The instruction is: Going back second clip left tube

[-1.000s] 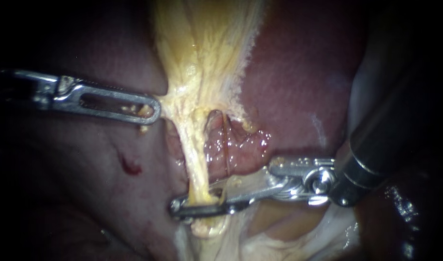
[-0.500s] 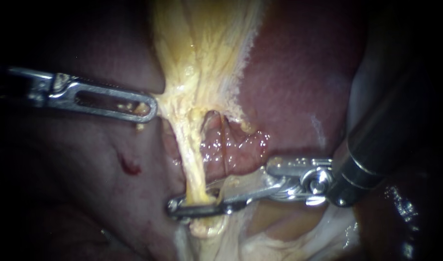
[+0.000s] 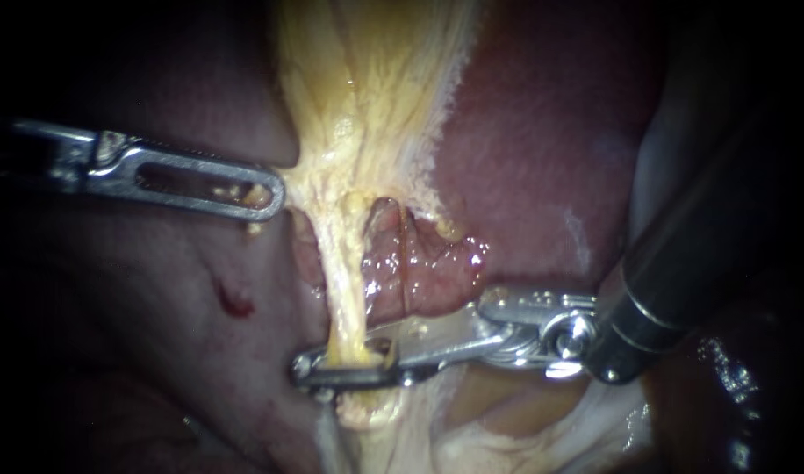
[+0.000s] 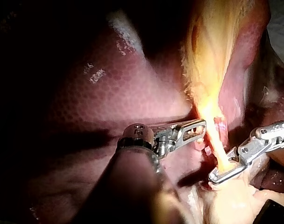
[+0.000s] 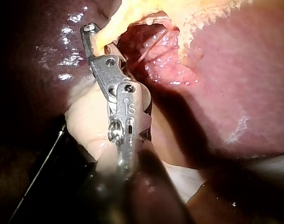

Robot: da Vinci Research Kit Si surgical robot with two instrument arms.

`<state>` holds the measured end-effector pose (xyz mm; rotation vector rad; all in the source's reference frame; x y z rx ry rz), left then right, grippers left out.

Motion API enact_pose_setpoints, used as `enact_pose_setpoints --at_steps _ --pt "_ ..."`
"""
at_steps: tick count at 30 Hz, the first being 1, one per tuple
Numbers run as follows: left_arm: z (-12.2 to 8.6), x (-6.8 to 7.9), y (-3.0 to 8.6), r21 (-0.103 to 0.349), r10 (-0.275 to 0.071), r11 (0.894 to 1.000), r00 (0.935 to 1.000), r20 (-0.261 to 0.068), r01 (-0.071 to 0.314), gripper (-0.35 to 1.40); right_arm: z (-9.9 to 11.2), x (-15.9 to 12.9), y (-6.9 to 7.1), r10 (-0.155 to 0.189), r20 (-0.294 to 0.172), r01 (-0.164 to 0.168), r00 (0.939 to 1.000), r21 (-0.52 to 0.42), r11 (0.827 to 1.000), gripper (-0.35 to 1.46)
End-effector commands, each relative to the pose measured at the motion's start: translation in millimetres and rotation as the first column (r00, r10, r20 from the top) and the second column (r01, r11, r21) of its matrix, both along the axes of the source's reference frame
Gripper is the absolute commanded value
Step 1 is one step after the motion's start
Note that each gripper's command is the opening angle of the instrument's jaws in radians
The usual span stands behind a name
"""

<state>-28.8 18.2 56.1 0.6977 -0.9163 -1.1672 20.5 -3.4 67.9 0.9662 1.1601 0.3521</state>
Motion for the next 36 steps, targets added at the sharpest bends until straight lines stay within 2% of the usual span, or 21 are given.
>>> enact_pose_setpoints --at_steps 1,3,4,5,8,12,18,22,26,32,36 --pt "0.0 0.0 0.0 0.000 0.000 1.000 1.0000 0.000 0.000 -0.35 0.1 0.0 -0.2 0.013 -0.016 -0.013 0.9998 0.004 1.000 -0.15" --pt "0.0 0.0 0.0 0.000 0.000 1.000 1.0000 0.000 0.000 -0.35 0.2 0.3 -0.3 0.036 -0.040 -0.035 0.9986 0.017 0.999 0.19" --pt "0.0 0.0 0.0 0.000 0.000 1.000 1.0000 0.000 0.000 -0.35 0.2 0.4 -0.3 0.046 -0.046 -0.045 0.9979 0.019 0.999 0.29" --pt "0.0 0.0 0.0 0.000 0.000 1.000 1.0000 0.000 0.000 -0.35 0.2 0.6 -0.3 0.057 -0.045 -0.057 0.9973 0.018 0.998 0.34" --pt "0.0 0.1 0.0 0.000 0.001 1.000 1.0000 0.000 -0.001 -0.35 0.2 0.7 -0.3 0.058 -0.045 -0.057 0.9973 0.017 0.998 0.43" --pt "0.0 0.1 0.0 0.000 0.001 1.000 1.0000 0.000 -0.001 -0.35 0.2 0.8 -0.3 0.070 -0.048 -0.070 0.9964 0.005 0.998 0.47" --pt "0.0 0.1 0.0 0.000 0.001 1.000 1.0000 0.000 -0.001 -0.35 0.5 1.0 -0.1 0.107 -0.056 -0.113 0.9926 -0.105 0.988 0.49" --pt "0.0 0.1 0.0 0.000 0.001 1.000 1.0000 0.000 -0.001 -0.35 1.2 0.9 0.5 0.129 -0.070 -0.142 0.9891 -0.213 0.967 0.50" --pt "0.0 0.1 -0.1 0.000 0.000 1.000 1.0000 0.000 0.000 -0.35 2.4 0.4 1.4 0.156 -0.070 -0.170 0.9853 -0.304 0.937 0.50" --pt "-0.1 0.1 -0.1 0.000 0.000 1.000 1.0000 0.000 0.000 -0.35 3.8 -2.0 2.1 0.166 -0.072 -0.181 0.9835 -0.377 0.909 0.50" --pt "-0.1 0.1 -0.1 0.000 0.000 1.000 1.0000 0.000 0.000 -0.35 3.0 -4.3 2.2 0.154 -0.089 -0.177 0.9840 -0.405 0.897 0.50"
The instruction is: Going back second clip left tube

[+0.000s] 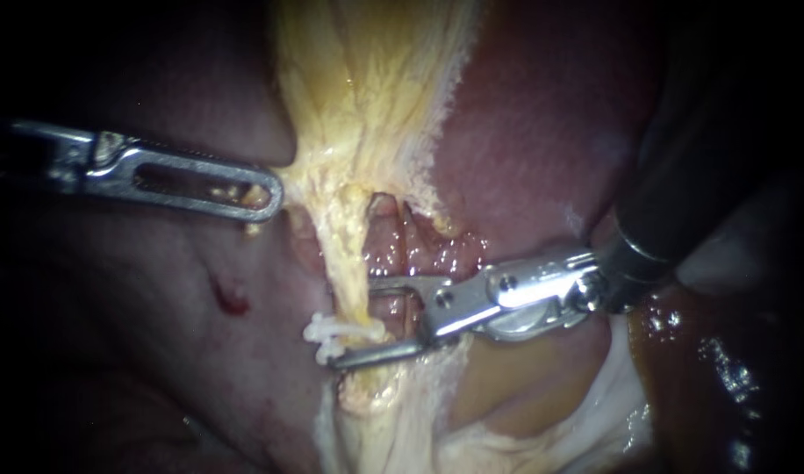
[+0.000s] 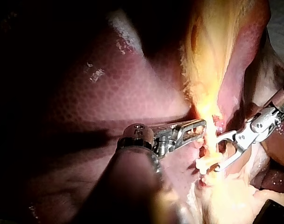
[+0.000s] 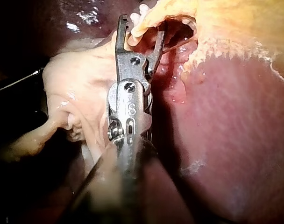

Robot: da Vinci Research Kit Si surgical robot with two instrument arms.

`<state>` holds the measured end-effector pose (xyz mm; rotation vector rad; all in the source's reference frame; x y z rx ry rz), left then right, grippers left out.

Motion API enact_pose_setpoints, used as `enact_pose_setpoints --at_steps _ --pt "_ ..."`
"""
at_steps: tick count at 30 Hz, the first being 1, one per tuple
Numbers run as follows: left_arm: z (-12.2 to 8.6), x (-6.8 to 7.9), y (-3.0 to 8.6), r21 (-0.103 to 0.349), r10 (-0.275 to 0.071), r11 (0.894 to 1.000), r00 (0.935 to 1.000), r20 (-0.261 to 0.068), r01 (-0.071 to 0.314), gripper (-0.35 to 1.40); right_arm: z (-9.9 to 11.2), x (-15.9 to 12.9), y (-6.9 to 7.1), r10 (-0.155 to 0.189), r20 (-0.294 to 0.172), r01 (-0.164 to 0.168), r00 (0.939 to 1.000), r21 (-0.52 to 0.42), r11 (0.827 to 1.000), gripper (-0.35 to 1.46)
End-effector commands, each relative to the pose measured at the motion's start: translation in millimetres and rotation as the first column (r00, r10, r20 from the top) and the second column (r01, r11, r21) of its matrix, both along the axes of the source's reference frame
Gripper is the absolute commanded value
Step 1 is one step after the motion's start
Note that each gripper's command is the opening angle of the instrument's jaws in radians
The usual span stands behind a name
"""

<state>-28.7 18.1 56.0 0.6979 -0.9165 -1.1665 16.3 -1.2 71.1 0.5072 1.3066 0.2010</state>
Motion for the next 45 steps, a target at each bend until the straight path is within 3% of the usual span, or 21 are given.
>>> enact_pose_setpoints --at_steps 1,15,26,35,45 --pt "0.0 0.0 0.0 0.000 0.000 1.000 1.0000 0.000 0.000 -0.35 -0.5 -0.7 0.2 -0.002 -0.002 0.002 1.0000 -0.007 1.000 0.50" --pt "0.1 -0.1 0.0 -0.001 0.000 1.000 1.0000 -0.001 0.000 -0.35 -6.9 -11.3 5.5 0.010 0.010 -0.008 0.9999 -0.122 0.992 0.50" --pt "0.9 -0.7 -0.2 -0.005 -0.003 1.000 1.0000 -0.003 0.003 -0.35 -7.7 -13.6 6.2 -0.003 0.002 0.003 1.0000 -0.137 0.991 0.50" --pt "4.4 -4.2 -1.6 -0.017 -0.002 1.000 1.0000 -0.003 0.002 -0.35 -7.7 -14.1 6.3 -0.004 0.001 0.004 1.0000 -0.136 0.991 0.50" --pt "7.9 -7.2 -1.5 -0.015 0.017 1.000 0.9998 -0.009 -0.017 -0.35 -7.8 -14.7 6.5 -0.006 0.000 0.006 1.0000 -0.134 0.991 0.50"
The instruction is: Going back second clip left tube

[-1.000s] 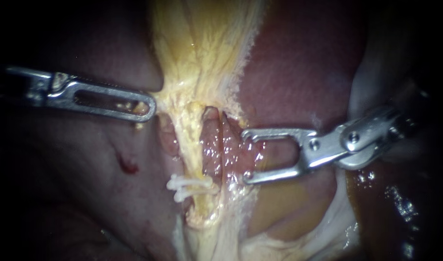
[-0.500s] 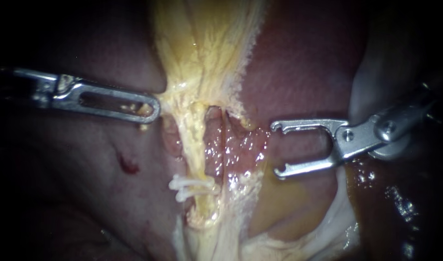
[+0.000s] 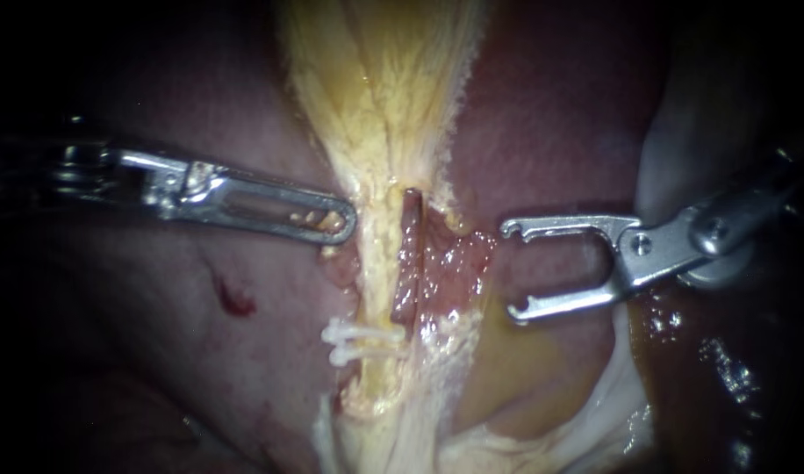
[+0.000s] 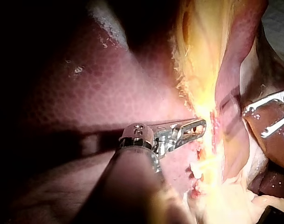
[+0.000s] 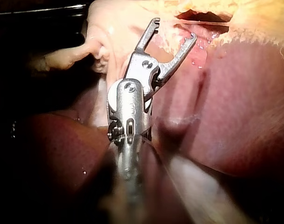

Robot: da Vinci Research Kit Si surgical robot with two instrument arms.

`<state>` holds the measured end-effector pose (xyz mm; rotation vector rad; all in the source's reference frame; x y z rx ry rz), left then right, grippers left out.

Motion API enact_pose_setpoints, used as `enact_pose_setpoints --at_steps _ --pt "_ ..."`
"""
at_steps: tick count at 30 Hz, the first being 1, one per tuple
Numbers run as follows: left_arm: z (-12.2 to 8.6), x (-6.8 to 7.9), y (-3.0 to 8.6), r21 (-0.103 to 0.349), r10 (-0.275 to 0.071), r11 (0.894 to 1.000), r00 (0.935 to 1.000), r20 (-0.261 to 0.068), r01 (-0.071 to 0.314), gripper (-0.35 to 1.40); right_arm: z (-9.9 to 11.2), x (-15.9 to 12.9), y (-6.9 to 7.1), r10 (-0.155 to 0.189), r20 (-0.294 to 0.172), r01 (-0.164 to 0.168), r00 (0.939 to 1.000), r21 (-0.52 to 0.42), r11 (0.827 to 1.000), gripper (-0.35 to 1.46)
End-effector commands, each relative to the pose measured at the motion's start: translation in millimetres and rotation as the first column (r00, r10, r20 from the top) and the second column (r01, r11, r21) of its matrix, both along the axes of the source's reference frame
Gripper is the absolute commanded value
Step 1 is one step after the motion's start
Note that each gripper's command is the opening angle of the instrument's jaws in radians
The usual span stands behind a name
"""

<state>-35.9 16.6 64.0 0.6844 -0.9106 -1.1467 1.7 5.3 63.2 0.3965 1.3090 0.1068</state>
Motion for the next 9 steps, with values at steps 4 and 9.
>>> enact_pose_setpoints --at_steps 4,9 --pt "0.1 -0.3 -0.2 0.002 0.004 1.000 1.0000 -0.001 -0.004 -0.35 0.0 0.0 0.0 0.000 0.000 0.000 1.0000 0.000 1.000 0.50" --pt "0.1 -0.3 -0.2 0.002 0.004 1.000 1.0000 -0.001 -0.004 -0.35 0.0 0.0 0.1 0.000 0.000 0.000 1.0000 0.001 1.000 0.50"
